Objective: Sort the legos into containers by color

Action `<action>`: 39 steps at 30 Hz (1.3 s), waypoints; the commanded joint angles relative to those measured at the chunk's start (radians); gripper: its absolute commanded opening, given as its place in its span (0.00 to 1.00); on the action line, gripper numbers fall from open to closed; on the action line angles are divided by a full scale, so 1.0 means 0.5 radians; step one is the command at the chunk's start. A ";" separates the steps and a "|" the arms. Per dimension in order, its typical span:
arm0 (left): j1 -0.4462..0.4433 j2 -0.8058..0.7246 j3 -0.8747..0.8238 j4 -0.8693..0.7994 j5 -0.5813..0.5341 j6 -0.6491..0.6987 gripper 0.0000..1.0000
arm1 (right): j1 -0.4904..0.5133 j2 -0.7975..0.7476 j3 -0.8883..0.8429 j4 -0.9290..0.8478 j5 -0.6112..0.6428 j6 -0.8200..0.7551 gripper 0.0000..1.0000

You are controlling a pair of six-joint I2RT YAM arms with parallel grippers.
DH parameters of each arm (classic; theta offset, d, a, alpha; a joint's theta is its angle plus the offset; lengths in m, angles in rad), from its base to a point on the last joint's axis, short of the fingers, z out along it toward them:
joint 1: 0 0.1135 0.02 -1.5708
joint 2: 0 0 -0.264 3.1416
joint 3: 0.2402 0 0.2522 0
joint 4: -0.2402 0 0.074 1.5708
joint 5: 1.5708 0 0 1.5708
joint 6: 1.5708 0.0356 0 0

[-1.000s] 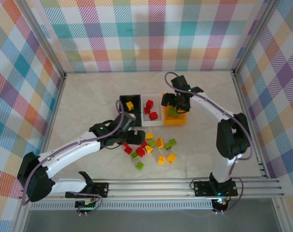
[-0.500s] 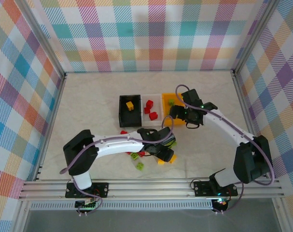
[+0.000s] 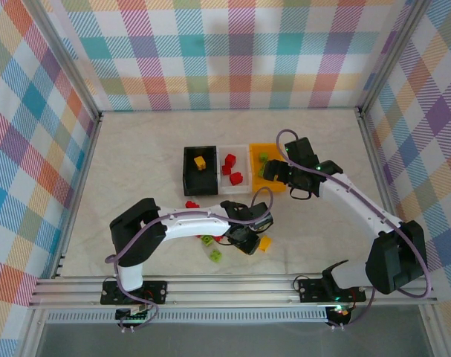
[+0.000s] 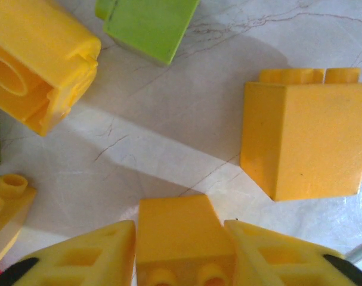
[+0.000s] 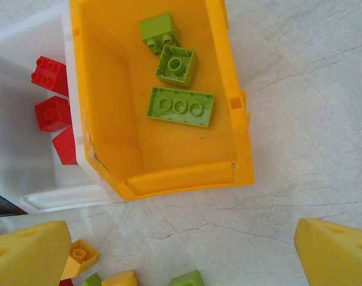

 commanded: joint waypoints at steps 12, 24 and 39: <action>0.184 -0.419 -0.035 -0.108 -0.336 -0.023 0.21 | -0.016 0.001 -0.007 -0.001 0.017 0.068 0.97; 1.105 -0.265 0.149 0.199 -0.517 0.012 0.20 | -0.016 -0.040 -0.114 0.008 -0.052 0.098 0.96; 1.282 -0.008 0.540 0.200 -0.436 -0.049 0.70 | 0.010 -0.224 -0.354 -0.071 -0.329 0.057 0.96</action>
